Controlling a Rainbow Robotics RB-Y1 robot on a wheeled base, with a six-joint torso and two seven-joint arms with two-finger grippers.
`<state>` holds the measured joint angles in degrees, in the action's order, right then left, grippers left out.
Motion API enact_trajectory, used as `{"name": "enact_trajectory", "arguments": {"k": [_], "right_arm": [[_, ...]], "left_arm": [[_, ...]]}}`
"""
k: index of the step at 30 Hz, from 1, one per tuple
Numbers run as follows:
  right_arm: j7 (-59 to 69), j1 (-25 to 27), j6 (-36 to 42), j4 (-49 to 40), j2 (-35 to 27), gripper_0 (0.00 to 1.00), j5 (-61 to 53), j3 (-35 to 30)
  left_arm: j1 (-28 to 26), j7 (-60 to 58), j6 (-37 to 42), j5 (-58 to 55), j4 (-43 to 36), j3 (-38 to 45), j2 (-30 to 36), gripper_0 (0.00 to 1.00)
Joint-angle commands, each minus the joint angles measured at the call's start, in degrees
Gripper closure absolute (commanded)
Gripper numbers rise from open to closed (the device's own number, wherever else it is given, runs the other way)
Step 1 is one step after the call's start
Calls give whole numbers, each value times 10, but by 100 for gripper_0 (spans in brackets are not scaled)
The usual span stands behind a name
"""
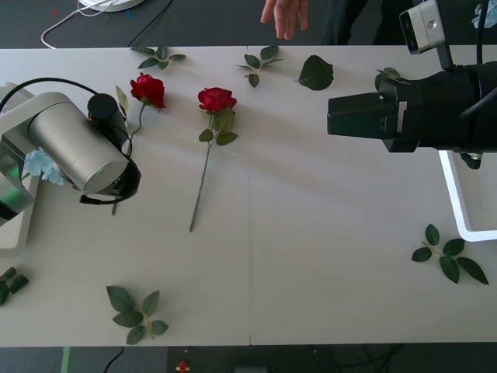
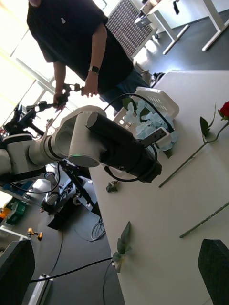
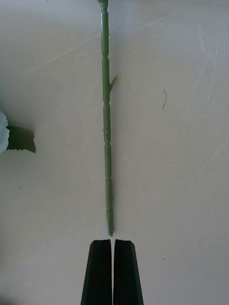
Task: Place the red flowers into the right box and the blue flowers into the left box. If a person shows an open palm, hand one flower to the person first, then continue sorting.
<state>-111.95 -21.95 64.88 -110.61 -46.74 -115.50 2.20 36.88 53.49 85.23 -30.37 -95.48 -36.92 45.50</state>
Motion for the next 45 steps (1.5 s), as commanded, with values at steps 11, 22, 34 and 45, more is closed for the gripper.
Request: {"name": "enact_trajectory", "arguments": {"k": [11, 22, 34, 45], "right_arm": [[-14, 6, -3, -18, 9, 0, -9, 1], [-14, 6, -3, -18, 9, 0, -9, 1], [-14, 6, -3, -18, 9, 0, -9, 1], [-14, 6, -3, -18, 9, 0, -9, 1]], "left_arm": [[-3, -33, -67, 35, 1, 48, -28, 100], [-2, -25, -261, 123, 75, 94, -58, 100], [-2, -10, -484, 172, 250, 94, -91, 64], [-3, -8, -513, 182, 273, 76, -91, 0]]}}
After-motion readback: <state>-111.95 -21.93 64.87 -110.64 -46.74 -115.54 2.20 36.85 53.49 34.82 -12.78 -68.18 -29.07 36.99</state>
